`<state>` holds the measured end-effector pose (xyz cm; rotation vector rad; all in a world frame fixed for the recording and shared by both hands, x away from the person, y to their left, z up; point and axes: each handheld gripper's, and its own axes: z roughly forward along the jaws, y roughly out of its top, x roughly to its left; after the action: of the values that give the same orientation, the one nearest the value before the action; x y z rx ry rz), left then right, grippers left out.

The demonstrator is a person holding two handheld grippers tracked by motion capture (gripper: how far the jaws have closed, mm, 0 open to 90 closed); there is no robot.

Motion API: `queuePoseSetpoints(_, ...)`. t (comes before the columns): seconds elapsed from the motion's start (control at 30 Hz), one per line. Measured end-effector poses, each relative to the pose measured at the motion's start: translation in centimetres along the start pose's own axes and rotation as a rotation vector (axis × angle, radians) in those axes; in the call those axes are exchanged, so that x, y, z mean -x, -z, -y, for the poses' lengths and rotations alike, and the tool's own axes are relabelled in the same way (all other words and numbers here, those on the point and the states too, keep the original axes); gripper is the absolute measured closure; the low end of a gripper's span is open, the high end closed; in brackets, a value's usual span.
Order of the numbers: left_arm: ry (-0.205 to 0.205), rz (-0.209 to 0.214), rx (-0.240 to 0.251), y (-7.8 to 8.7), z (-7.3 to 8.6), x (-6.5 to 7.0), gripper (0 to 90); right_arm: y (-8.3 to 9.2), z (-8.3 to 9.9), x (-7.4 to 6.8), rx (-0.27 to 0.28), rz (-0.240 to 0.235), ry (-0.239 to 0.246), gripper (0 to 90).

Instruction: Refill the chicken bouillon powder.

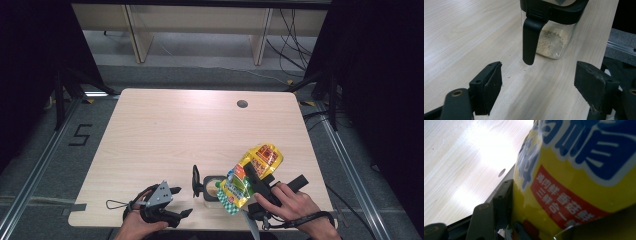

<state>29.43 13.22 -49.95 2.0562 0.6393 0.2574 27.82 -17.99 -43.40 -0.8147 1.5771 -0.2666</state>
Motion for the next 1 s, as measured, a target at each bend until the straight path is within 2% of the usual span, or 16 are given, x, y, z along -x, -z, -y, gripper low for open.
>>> queuePoseSetpoints(0.23, -0.012, 0.002, 0.001, 0.00, -0.05, -0.05, 22.0, 0.05, -0.01, -0.15, 0.004, -0.003, 0.012, 43.0)
queuePoseSetpoints(0.3, -0.017, 0.004, -0.002, -0.03, -0.07, -0.10, 22.0, 0.31, -0.04, -0.51, -0.023, -0.024, -0.027, 43.0)
queuePoseSetpoints(0.37, -0.015, 0.003, 0.000, -0.05, -0.06, -0.12, 22.0, 0.21, 0.03, -0.79, 0.003, 0.029, -0.043, 43.0)
queuePoseSetpoints(0.43, -0.005, 0.003, 0.003, -0.05, -0.04, -0.09, 22.0, 0.13, 0.06, -0.56, 0.012, 0.033, -0.021, 43.0)
queuePoseSetpoints(0.5, -0.009, 0.000, 0.006, -0.05, -0.04, -0.13, 22.0, 0.22, -0.14, -0.51, -0.006, -0.010, -0.035, 43.0)
queuePoseSetpoints(0.53, -0.010, -0.001, 0.006, -0.04, -0.04, -0.13, 22.0, 0.22, -0.24, -0.30, -0.011, -0.038, -0.002, 43.0)
queuePoseSetpoints(0.57, -0.024, -0.006, -0.006, 0.02, -0.05, -0.23, 22.0, 0.21, -0.33, -0.51, -0.005, -0.015, 0.000, 43.0)
queuePoseSetpoints(0.6, -0.005, 0.002, 0.005, -0.05, -0.03, -0.08, 22.0, 0.17, -0.31, -0.47, 0.003, -0.031, -0.006, 43.0)
queuePoseSetpoints(0.67, -0.013, -0.002, 0.002, -0.01, -0.04, -0.14, 22.0, 0.02, -0.17, -0.66, 0.025, 0.026, -0.026, 43.0)
queuePoseSetpoints(0.7, -0.015, -0.003, 0.001, 0.00, -0.05, -0.16, 22.1, 0.04, -0.17, -0.62, 0.015, 0.024, -0.024, 43.0)
queuePoseSetpoints(0.77, -0.015, -0.003, 0.002, 0.00, -0.06, -0.16, 22.0, 0.02, -0.32, -0.32, 0.000, -0.017, 0.021, 43.0)
queuePoseSetpoints(0.8, -0.011, -0.001, 0.001, 0.00, -0.05, -0.13, 22.1, -0.05, -0.30, -0.36, 0.004, -0.040, 0.019, 43.0)
queuePoseSetpoints(0.83, -0.011, -0.002, 0.002, 0.01, -0.05, -0.13, 22.1, -0.05, -0.28, -0.40, 0.003, -0.022, 0.017, 43.1)
queuePoseSetpoints(0.87, -0.005, -0.003, 0.007, 0.02, -0.06, -0.06, 22.1, 0.00, -0.21, -0.54, -0.003, -0.045, -0.015, 43.0)
queuePoseSetpoints(0.93, -0.014, 0.000, -0.013, 0.12, -0.12, -0.23, 22.1, 0.10, -0.18, -0.57, -0.018, -0.044, -0.045, 43.0)
queuePoseSetpoints(1.0, -0.013, 0.003, -0.006, 0.05, -0.07, -0.19, 22.1, -0.06, -0.20, -0.44, -0.015, -0.050, -0.014, 43.1)
